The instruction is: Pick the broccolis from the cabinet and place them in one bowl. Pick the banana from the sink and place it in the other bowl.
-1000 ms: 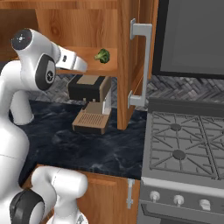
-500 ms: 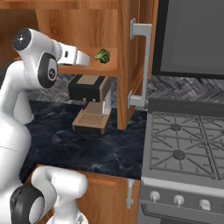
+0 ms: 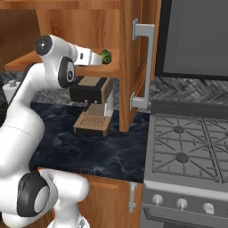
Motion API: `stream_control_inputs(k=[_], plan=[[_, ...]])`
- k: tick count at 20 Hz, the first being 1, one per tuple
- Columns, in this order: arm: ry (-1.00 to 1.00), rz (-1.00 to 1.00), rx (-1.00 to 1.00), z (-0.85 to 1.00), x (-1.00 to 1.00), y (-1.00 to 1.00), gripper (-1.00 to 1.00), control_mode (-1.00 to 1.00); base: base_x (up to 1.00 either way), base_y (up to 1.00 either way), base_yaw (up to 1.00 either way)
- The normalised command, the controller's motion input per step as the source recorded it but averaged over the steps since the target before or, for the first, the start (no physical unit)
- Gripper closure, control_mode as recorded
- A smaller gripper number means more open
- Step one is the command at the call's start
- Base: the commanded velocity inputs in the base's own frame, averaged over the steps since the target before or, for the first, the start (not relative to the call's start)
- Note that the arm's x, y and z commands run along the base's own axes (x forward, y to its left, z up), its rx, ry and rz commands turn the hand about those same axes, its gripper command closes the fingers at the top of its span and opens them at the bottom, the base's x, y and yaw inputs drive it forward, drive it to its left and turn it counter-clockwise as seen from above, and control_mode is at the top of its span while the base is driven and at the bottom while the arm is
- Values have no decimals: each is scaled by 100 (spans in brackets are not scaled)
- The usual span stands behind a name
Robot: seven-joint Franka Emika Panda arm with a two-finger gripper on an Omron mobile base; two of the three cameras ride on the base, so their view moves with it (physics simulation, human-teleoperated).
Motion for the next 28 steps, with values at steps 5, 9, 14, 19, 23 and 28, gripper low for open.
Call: stream_control_inputs(k=[5,9,14,19,23,28], plan=[[0,0,-2,0,54,-17,-100,-100,0,0,0],[4,2,0,0,36,-11,-100,-100,0,0,0],[8,5,0,-1,34,-9,-100,-100,0,0,0],[4,3,0,-2,50,-16,-100,-100,0,0,0],[0,2,0,-6,38,-15,-100,-100,0,0,0],[0,1,0,-13,32,-10,-100,-100,0,0,0]])
